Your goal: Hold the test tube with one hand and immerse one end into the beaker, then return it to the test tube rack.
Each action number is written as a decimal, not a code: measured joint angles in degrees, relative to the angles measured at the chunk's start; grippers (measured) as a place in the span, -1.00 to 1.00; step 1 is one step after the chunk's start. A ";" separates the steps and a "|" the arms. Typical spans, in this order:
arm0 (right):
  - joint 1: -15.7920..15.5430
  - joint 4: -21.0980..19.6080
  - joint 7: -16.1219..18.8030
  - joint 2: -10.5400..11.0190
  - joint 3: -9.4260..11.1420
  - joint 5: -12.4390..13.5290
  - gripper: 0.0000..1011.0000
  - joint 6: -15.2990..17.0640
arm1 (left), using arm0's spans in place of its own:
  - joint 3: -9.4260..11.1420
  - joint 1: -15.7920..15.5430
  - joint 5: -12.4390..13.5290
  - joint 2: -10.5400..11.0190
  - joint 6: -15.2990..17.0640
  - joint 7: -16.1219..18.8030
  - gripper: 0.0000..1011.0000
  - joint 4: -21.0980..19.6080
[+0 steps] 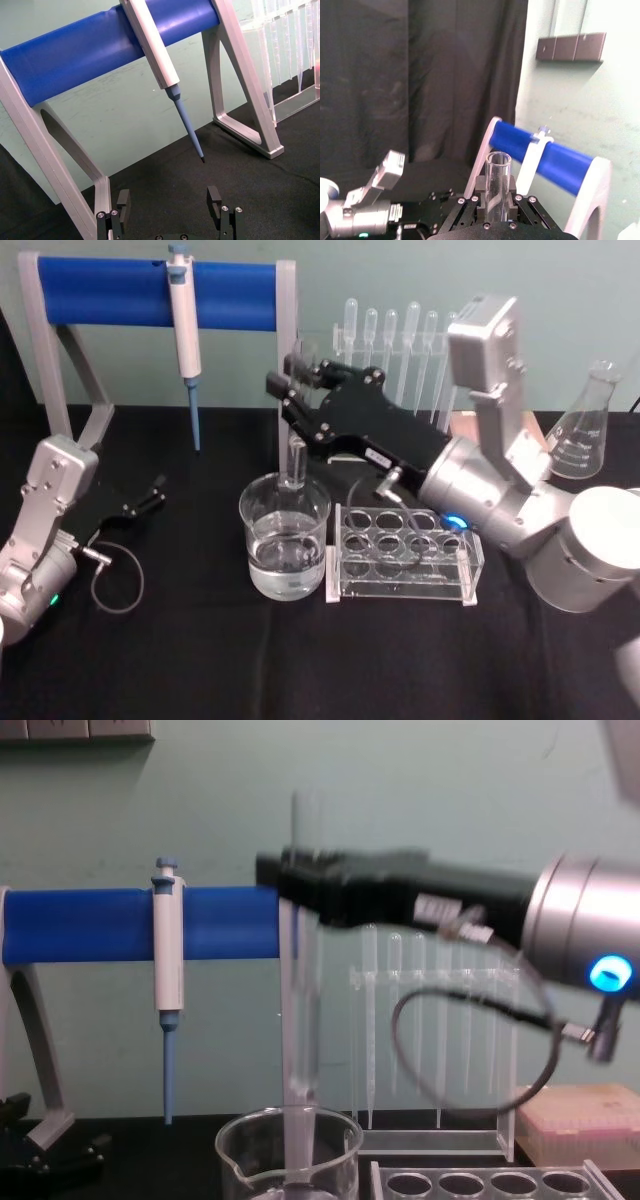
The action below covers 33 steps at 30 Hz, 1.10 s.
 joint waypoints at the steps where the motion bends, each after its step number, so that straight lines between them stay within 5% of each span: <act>1: -0.23 -1.67 -0.33 0.67 0.54 0.25 -0.55 0.49 | 0.00 0.00 0.00 0.00 0.00 0.00 0.98 0.00; 10: -5.84 -9.17 -3.59 5.89 5.75 1.74 -0.55 2.39 | 0.00 0.00 0.00 0.00 0.00 0.00 0.98 0.00; 17: -10.74 -10.02 -4.67 8.34 8.81 2.70 -0.55 2.40 | -0.01 0.00 0.00 0.00 0.00 0.00 0.98 0.00; 33: -13.07 -5.43 -4.98 7.57 8.92 1.94 -0.55 1.15 | 0.00 0.00 0.00 0.00 0.00 0.00 0.98 0.00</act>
